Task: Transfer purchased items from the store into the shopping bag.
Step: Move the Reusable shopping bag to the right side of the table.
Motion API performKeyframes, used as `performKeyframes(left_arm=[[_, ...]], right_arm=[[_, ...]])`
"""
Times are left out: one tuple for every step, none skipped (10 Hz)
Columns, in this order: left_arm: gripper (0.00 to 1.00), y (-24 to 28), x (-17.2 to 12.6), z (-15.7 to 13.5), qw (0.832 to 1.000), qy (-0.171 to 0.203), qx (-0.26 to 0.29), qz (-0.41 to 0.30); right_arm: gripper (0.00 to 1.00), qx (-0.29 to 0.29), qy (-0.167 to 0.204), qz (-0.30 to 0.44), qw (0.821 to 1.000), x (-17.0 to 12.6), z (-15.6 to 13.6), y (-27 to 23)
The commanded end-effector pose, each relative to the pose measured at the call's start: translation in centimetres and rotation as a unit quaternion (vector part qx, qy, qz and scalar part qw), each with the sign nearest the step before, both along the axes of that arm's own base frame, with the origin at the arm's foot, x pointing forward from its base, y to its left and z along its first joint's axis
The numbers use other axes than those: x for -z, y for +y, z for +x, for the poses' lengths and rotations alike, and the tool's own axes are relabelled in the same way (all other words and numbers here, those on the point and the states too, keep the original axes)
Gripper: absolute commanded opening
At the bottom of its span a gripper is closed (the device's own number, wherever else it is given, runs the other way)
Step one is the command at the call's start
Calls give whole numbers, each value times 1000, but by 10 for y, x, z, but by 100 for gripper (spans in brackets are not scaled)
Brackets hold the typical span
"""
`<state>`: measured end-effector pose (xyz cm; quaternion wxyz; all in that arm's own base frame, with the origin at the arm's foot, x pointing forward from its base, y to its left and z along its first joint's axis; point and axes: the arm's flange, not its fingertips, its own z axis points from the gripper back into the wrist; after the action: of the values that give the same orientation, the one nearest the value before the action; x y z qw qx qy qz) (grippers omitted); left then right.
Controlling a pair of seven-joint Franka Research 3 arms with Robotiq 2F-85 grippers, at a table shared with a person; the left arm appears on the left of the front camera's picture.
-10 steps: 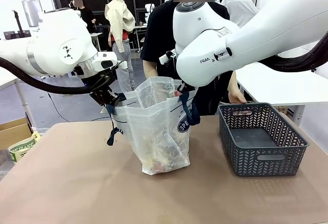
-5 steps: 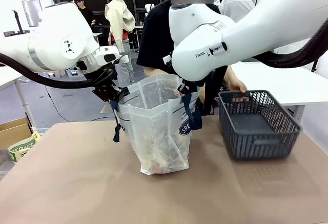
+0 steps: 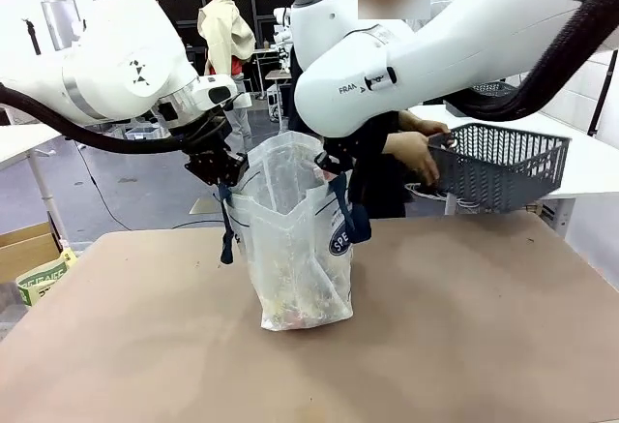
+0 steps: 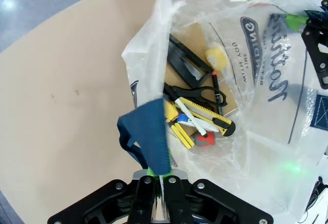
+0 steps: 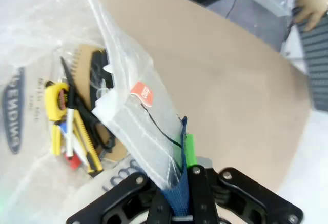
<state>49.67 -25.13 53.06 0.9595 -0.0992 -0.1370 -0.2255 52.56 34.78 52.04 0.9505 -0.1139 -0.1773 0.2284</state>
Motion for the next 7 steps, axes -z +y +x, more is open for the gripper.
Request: performKeyframes(left_arm=[[0, -10, -5, 11, 1000, 12, -15, -13], [0, -12, -4, 12, 1000, 17, -7, -25], [0, -6, -3, 13, 999, 20, -12, -37], [0, -6, 1, 7, 1000, 6, -6, -9], [0, -6, 1, 7, 1000, 6, -6, -9], [0, -8, 1, 11, 1000, 10, -8, -17], [0, -10, 1, 12, 1000, -21, 0, -18]], right_arm=[[0, 15, -19, 14, 1000, -2, 4, 8], [0, 20, -21, 17, 999, -1, 4, 6], [0, 19, -19, 12, 1000, 0, 6, 0], [0, 6, -3, 9, 1000, 0, 2, 6], [0, 6, -3, 9, 1000, 0, 2, 6], [0, 10, -2, 8, 1000, 1, 4, 4], [0, 49, -15, 41, 998, 4, 10, 1]])
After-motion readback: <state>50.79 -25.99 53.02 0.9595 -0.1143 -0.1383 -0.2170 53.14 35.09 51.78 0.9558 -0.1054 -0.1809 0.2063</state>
